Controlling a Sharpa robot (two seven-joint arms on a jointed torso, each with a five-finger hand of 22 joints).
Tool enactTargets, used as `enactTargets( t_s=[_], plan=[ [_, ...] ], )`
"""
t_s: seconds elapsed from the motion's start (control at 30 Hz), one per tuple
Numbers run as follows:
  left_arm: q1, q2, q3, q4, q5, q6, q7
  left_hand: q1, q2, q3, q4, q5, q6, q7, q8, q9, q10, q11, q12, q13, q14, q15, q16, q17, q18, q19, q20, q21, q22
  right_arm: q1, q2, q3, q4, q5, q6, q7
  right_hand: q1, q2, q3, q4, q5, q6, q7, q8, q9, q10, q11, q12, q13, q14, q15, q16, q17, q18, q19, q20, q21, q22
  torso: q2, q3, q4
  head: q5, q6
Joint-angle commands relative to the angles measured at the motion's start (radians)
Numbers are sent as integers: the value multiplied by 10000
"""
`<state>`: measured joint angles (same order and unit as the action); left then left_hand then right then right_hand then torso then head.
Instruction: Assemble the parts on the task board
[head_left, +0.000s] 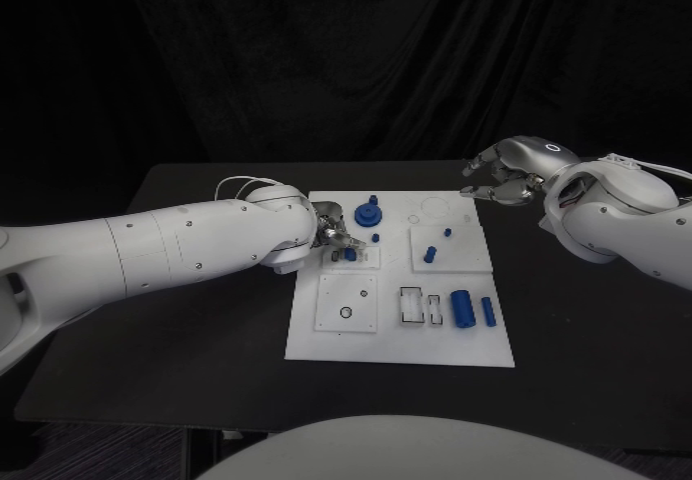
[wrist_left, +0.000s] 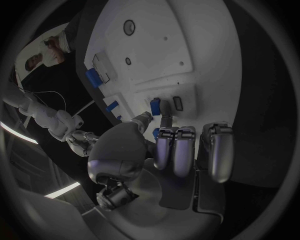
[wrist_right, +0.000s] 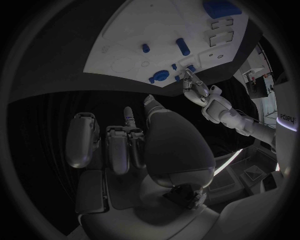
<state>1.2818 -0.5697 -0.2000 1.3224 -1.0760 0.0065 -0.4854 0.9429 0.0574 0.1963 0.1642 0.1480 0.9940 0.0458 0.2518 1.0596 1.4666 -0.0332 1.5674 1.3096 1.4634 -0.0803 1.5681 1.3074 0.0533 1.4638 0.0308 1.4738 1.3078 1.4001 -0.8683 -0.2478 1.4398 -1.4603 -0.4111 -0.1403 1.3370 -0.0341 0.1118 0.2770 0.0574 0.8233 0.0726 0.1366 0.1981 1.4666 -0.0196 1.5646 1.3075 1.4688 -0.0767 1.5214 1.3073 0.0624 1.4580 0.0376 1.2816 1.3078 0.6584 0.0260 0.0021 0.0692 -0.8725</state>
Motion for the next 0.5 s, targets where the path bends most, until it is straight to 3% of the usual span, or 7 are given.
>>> enactTargets(
  t_s=[0.03, 0.5],
  plan=[
    [-177, 9, -109, 37, 132, 208, 85, -95, 57, -26, 40, -37, 82, 15, -303, 10, 1042, 91, 34, 2612, 1074, 61, 26, 2634, -145, 88, 78, -10, 1430, -27, -10, 7, -5, -31, 48, -163, 94, 2, -20, -61, 62, 62, 25, 0, -9, 889, 64, -56, 2508, 850, 44, -58, 2177, 12, -27, 12, -35, 1782, -1, 0, 3, 4, -2],
    [-186, -112, -109, 126, 132, 157, 123, 144, 128, -189, 60, 130, 445, -134, 48, 477, 1042, -25, 34, 2612, 1074, -26, 26, 2634, -150, 120, 14, -6, 1475, -36, -17, 7, -14, -31, 63, -166, 118, -14, -32, -80, 62, 73, 27, -5, -24, 875, 66, -69, 2495, 848, 46, -65, 2172, 15, -31, 16, -51, 1778, -1, 0, -3, 12, -2]
  ],
)
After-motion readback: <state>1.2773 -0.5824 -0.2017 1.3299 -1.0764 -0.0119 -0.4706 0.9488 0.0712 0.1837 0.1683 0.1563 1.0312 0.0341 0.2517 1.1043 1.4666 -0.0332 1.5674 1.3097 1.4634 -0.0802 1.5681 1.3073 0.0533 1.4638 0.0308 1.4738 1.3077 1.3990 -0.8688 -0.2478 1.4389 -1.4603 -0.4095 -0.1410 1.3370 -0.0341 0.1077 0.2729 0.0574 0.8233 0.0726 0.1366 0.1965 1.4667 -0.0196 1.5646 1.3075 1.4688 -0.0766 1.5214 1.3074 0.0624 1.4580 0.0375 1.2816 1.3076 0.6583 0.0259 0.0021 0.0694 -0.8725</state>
